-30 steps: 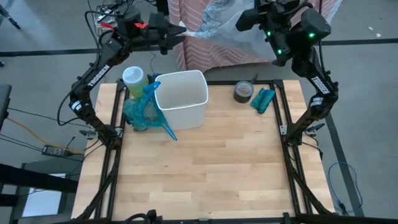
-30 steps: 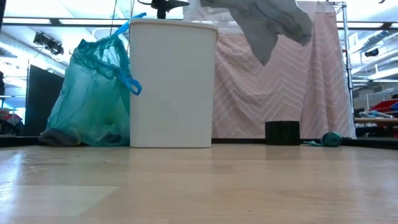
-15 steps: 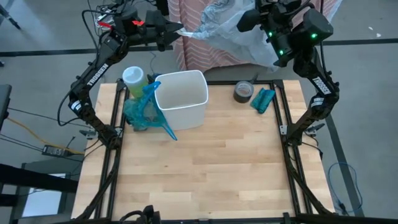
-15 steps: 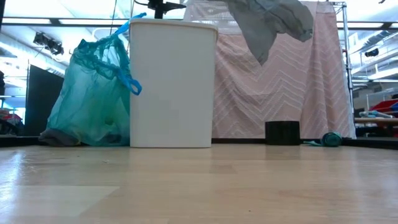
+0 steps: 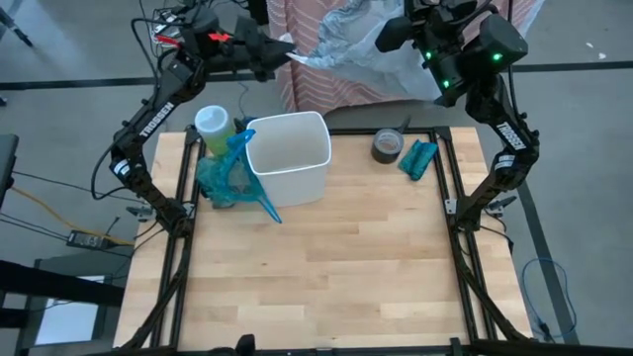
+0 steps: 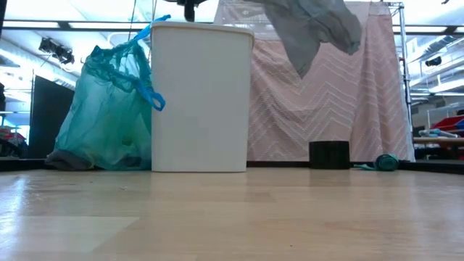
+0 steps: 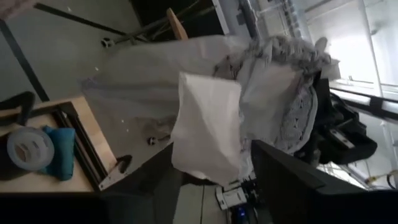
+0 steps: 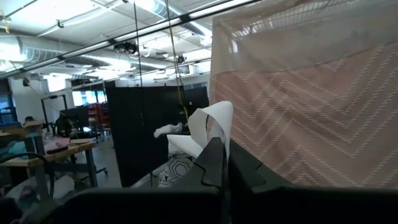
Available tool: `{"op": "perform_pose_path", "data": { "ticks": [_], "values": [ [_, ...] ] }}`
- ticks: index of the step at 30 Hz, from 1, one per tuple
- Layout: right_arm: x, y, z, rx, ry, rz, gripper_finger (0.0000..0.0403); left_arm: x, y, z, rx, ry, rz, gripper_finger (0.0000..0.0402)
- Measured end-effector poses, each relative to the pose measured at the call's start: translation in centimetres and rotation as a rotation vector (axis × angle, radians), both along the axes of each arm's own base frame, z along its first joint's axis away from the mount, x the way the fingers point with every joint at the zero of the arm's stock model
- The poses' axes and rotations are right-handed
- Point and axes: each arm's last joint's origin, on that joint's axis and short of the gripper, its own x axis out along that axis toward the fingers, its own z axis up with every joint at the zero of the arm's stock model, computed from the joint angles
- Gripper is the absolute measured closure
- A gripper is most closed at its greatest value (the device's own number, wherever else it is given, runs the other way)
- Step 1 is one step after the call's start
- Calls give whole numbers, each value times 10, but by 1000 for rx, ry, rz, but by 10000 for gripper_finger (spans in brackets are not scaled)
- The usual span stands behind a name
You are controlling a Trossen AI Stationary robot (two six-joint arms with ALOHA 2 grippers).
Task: Place trash/remove bag and relplace
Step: Insert the gray trash bag into the trash bin
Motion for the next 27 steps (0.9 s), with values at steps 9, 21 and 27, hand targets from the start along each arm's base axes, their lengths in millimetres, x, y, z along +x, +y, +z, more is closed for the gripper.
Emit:
{"op": "perform_pose_path", "data": {
  "ticks": [9, 21, 27],
  "values": [
    [0, 0, 0, 1, 0, -1, 403, 1, -3, 0, 2, 0, -36, 293],
    [2, 8, 5, -28, -58, 58, 403, -15, -11, 26, 20, -150, -46, 393],
    [7, 16, 7, -64, -135, 279, 403, -30, -22, 58, 55, -291, -74, 398]
  ]
}}
